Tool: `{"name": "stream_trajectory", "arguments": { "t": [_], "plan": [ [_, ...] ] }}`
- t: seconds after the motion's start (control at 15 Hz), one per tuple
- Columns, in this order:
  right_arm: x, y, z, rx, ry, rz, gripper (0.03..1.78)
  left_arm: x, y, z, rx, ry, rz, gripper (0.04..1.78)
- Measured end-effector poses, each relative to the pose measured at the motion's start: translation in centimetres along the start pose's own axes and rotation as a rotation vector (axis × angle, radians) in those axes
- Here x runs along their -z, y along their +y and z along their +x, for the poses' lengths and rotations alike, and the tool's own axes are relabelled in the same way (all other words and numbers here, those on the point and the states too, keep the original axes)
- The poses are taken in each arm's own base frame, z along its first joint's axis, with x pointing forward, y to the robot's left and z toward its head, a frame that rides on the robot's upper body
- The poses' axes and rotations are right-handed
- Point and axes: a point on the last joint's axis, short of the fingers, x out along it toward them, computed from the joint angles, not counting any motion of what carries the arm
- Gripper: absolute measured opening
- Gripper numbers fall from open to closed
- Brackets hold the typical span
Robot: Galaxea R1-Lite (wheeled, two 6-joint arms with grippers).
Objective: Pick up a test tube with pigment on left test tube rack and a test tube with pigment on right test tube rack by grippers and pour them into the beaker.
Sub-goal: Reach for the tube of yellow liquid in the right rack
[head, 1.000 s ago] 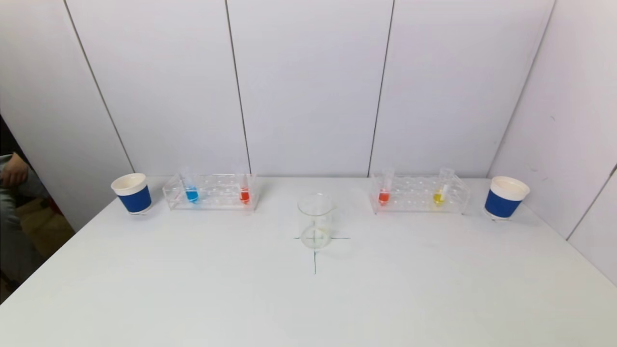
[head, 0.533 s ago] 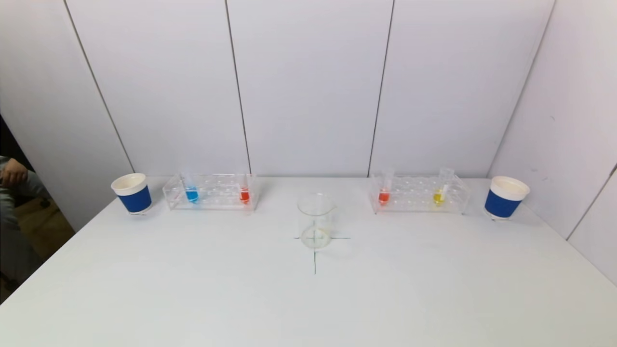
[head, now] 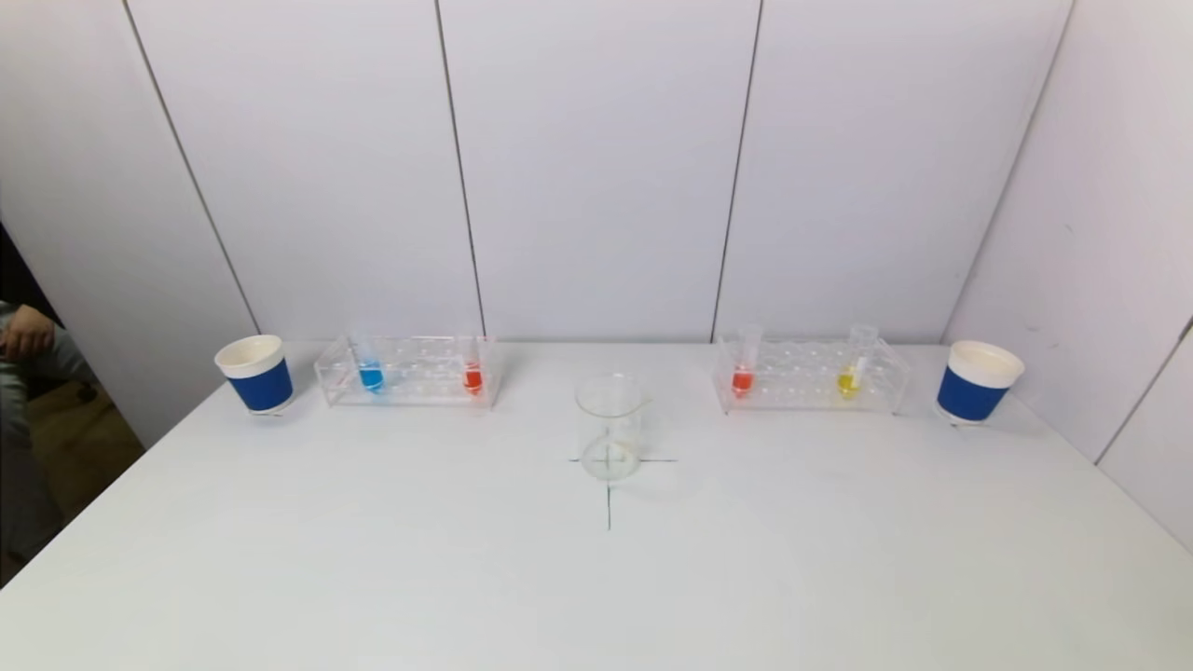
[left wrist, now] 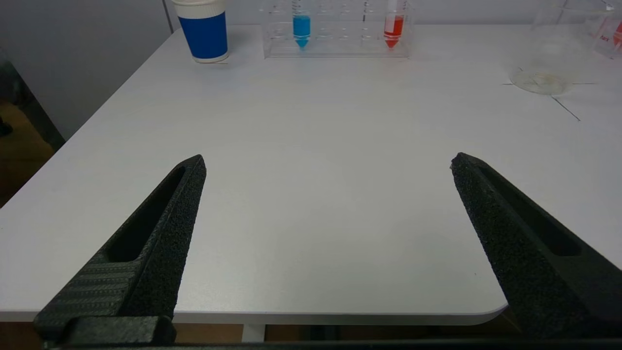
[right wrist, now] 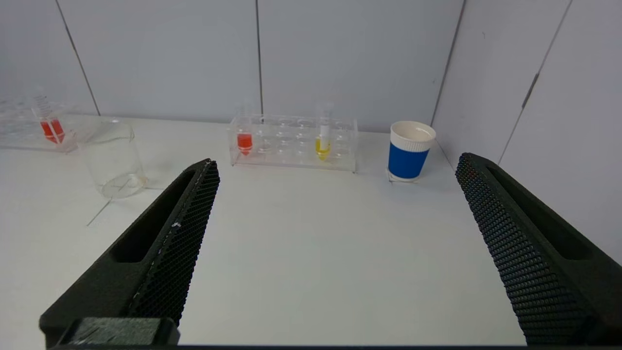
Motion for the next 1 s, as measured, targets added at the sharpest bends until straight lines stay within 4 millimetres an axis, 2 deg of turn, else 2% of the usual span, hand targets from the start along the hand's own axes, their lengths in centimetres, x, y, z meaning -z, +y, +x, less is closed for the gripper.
{"name": "stream_trajectory", "arguments": {
  "t": [0.2, 0.4, 0.73, 1.0],
  "plan": [
    [-1.7, -0.2, 3.8, -0.003, 0.019, 0.005, 1.77, 0.0, 0.0, 0.0, 0.000, 0.000, 0.000, 1.76],
    [-2.0, -0.4, 8.5, -0.003, 0.055, 0.022, 1.77, 0.0, 0.0, 0.0, 0.000, 0.000, 0.000, 1.76],
    [0.0, -0.4, 15.1, -0.010, 0.068, 0.040, 1.77, 0.0, 0.0, 0.0, 0.000, 0.000, 0.000, 1.76],
    [2.7, -0.2, 18.7, -0.021, 0.101, 0.047, 1.77, 0.0, 0.0, 0.0, 0.000, 0.000, 0.000, 1.76]
  ]
}}
